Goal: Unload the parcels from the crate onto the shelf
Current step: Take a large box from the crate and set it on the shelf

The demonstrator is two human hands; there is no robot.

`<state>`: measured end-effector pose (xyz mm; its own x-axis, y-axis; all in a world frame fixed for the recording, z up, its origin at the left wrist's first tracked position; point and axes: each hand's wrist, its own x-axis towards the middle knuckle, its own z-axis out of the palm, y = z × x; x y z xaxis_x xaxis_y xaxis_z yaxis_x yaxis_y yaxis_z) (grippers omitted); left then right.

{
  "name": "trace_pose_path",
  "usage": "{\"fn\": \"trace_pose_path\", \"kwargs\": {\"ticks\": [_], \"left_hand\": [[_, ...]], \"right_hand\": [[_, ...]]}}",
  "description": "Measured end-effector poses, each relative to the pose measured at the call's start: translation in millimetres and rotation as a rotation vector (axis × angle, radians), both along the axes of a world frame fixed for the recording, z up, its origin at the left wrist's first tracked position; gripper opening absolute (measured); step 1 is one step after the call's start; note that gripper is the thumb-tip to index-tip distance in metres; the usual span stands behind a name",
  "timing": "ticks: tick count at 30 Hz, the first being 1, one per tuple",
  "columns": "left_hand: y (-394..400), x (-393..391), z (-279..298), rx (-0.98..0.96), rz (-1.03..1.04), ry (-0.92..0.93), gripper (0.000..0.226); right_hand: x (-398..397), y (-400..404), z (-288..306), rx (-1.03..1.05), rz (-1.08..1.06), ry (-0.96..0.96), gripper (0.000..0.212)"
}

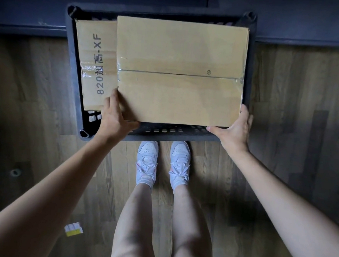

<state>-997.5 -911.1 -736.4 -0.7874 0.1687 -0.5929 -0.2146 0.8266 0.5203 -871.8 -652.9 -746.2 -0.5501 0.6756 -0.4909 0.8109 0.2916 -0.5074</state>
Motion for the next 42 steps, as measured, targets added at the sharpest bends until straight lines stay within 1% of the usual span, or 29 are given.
{"fn": "trace_pose_path", "kwargs": {"ticks": [4, 11, 15, 18, 20, 24, 30, 32, 36, 39, 40, 42], "left_hand": [[-0.3, -1.2, 5.9, 0.016, 0.009, -0.023, 0.097], [-0.6, -3.1, 18.7, 0.048, 0.047, -0.046, 0.105], [-3.9, -4.9, 28.5, 0.106, 0.125, -0.074, 0.105], [-4.3, -7.8, 42.9, 0.200, 0.244, -0.137, 0.109], [-2.6, -13.8, 56.3, 0.253, 0.291, -0.165, 0.106], [1.8, -28.3, 91.3, 0.365, 0.293, -0.178, 0.096], [8.2, -43.3, 162.5, 0.487, 0.285, -0.129, 0.093], [8.3, -44.0, 188.8, 0.523, 0.270, -0.104, 0.090], [3.1, -41.7, 243.6, 0.591, 0.349, -0.058, 0.079], [-5.2, -42.7, 292.8, 0.640, 0.362, -0.017, 0.074], [-7.3, -43.2, 304.7, 0.654, 0.351, -0.006, 0.075], [-10.6, -44.9, 335.1, 0.677, 0.345, 0.024, 0.085]], "right_hand": [[2.3, 1.0, 4.6, -0.028, -0.013, 0.015, 0.106], [2.9, 5.7, 18.8, -0.073, -0.030, 0.041, 0.105], [-4.7, 11.8, 36.4, -0.087, -0.037, 0.053, 0.105], [-11.8, 15.5, 52.6, -0.087, -0.036, 0.073, 0.103], [-16.0, 17.3, 64.7, -0.096, -0.061, 0.107, 0.101], [-23.9, 22.3, 91.0, -0.120, -0.118, 0.169, 0.098], [-30.7, 26.5, 147.2, -0.200, -0.194, 0.276, 0.092], [-33.9, 27.4, 173.6, -0.223, -0.197, 0.315, 0.088], [-44.6, 31.9, 233.4, -0.281, -0.200, 0.410, 0.084], [-52.3, 31.2, 284.9, -0.294, -0.157, 0.478, 0.079], [-54.3, 30.3, 296.0, -0.303, -0.144, 0.491, 0.077], [-58.2, 27.1, 323.8, -0.314, -0.139, 0.540, 0.074]]}}
